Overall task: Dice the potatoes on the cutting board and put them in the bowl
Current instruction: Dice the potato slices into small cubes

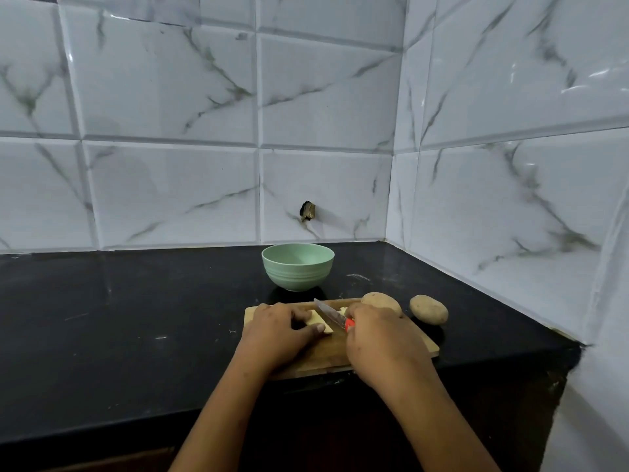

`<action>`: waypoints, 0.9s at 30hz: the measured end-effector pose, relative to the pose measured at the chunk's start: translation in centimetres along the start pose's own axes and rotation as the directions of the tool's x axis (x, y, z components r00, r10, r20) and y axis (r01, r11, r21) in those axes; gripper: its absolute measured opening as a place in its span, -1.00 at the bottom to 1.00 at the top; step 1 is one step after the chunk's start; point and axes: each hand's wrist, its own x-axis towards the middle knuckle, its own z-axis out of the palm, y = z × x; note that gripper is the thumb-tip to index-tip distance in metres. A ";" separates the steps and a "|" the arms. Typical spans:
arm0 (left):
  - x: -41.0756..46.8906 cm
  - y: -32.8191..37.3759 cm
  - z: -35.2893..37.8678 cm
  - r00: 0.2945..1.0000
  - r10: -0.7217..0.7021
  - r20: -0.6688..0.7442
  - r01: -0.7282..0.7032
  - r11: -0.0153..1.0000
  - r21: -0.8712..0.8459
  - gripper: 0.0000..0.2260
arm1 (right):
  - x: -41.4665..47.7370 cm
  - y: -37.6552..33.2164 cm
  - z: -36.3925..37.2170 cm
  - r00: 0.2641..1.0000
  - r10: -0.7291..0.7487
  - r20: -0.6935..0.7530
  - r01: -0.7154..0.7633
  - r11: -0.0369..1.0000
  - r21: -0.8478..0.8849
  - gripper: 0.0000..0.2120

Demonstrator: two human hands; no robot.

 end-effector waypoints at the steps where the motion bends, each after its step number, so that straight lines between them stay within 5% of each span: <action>1: 0.0 0.0 0.0 1.000 0.007 -0.002 -0.007 1.000 0.003 -0.63 | 0.4 -0.1 -0.1 1.000 0.002 0.011 -0.002 1.000 0.004 -0.70; 18: -0.2 -0.1 0.2 0.999 -0.010 -0.032 0.010 1.000 -0.005 -0.68 | 2.7 -3.1 -2.8 0.970 0.009 0.241 0.032 0.986 -0.166 -0.71; 24: -0.2 0.3 0.0 0.998 -0.039 -0.043 0.037 0.999 -0.032 -0.64 | 3.9 -3.6 -4.0 0.959 -0.006 0.285 0.085 0.961 -0.265 -0.94; 27: -0.1 0.3 -0.1 0.998 -0.048 -0.032 0.046 0.998 -0.043 -0.62 | 4.2 -3.6 -4.5 0.946 -0.017 0.323 0.121 0.944 -0.306 -0.75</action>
